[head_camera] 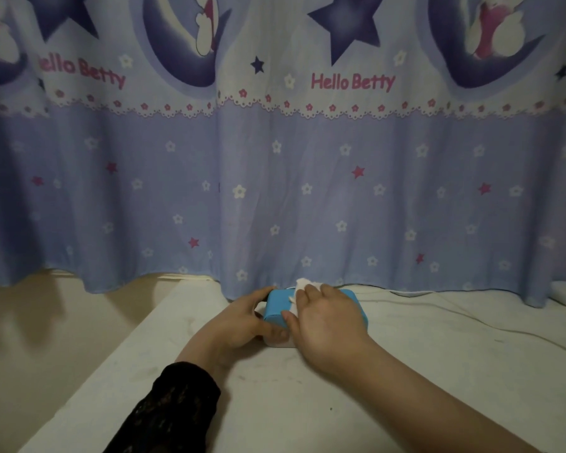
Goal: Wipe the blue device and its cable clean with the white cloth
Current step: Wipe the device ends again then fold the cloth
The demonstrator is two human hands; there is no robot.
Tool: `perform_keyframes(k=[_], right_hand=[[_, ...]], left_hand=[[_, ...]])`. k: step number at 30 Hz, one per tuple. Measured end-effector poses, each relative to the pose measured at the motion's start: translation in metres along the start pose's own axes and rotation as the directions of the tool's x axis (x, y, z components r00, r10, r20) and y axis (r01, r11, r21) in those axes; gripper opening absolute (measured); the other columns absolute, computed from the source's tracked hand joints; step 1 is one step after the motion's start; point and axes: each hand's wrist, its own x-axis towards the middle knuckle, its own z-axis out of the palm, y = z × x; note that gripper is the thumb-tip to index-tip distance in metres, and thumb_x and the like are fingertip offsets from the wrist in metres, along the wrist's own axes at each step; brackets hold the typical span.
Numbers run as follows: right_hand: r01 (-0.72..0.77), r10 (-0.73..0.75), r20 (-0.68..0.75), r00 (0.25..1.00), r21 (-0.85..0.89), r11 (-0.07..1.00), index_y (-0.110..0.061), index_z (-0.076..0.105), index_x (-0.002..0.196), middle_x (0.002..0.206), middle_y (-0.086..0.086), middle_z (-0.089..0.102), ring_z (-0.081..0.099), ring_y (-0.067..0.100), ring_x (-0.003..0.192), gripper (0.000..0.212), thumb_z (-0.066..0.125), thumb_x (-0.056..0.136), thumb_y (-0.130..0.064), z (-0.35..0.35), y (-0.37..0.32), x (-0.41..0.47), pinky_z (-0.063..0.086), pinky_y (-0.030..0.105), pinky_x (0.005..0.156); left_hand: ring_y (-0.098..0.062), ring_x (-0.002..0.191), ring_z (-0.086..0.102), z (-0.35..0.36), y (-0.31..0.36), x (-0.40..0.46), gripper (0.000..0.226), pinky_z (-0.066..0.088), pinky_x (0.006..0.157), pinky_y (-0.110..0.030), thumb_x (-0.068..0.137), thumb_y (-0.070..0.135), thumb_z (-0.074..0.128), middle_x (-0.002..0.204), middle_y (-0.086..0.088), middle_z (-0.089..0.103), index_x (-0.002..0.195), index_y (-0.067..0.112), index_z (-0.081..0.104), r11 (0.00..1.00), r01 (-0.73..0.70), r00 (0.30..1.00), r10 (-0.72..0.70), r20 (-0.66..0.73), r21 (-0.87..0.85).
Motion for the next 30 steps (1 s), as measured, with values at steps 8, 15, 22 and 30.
perform_keyframes(k=[8, 15, 22, 30], right_hand=[[-0.098, 0.099, -0.014, 0.995, 0.066, 0.993, -0.011, 0.044, 0.131, 0.135, 0.009, 0.05, 0.044, 0.028, 0.122, 0.048, 0.024, 0.098, -0.04, -0.004, 0.013, 0.0, 0.037, 0.035, 0.097], [0.016, -0.017, -0.137, 0.99, -0.007, 1.0, -0.009, 0.05, 0.125, 0.122, 0.011, 0.057, 0.051, 0.029, 0.11, 0.044, 0.027, 0.098, -0.035, 0.0, 0.005, -0.007, 0.041, 0.039, 0.091], [-0.125, 0.118, -0.079, 0.99, -0.101, 0.987, -0.006, 0.055, 0.113, 0.113, 0.014, 0.059, 0.054, 0.029, 0.101, 0.044, 0.024, 0.1, -0.034, -0.007, 0.007, -0.005, 0.034, 0.033, 0.073], [-0.096, 0.1, -0.169, 0.98, 0.034, 0.995, -0.008, 0.051, 0.12, 0.12, 0.012, 0.057, 0.052, 0.031, 0.109, 0.043, 0.022, 0.098, -0.029, 0.004, 0.01, -0.001, 0.043, 0.035, 0.089]], left_hand=[[-0.019, 0.095, 0.065, -0.004, -0.004, 0.004, 0.072, 0.055, 0.074, -0.025, 0.061, 0.01, 0.081, 0.111, -0.004, 0.067, 0.123, 0.032, 0.05, 0.999, 0.026, 1.0, -0.025, -0.011, 0.048], [-0.017, 0.086, 0.066, -0.003, -0.004, 0.003, 0.068, 0.054, 0.064, -0.02, 0.062, 0.003, 0.08, 0.107, -0.009, 0.068, 0.118, 0.03, 0.053, 1.0, 0.027, 1.0, -0.027, 0.013, 0.014], [-0.024, 0.096, 0.067, -0.005, -0.006, 0.006, 0.082, 0.057, 0.077, -0.031, 0.047, 0.019, 0.084, 0.11, -0.008, 0.069, 0.122, 0.032, 0.053, 0.999, 0.04, 0.999, -0.04, 0.003, 0.032], [-0.021, 0.095, 0.066, -0.004, -0.004, 0.003, 0.077, 0.055, 0.073, -0.025, 0.052, 0.015, 0.081, 0.11, -0.006, 0.068, 0.121, 0.032, 0.052, 0.999, 0.027, 1.0, -0.027, 0.01, 0.021]])
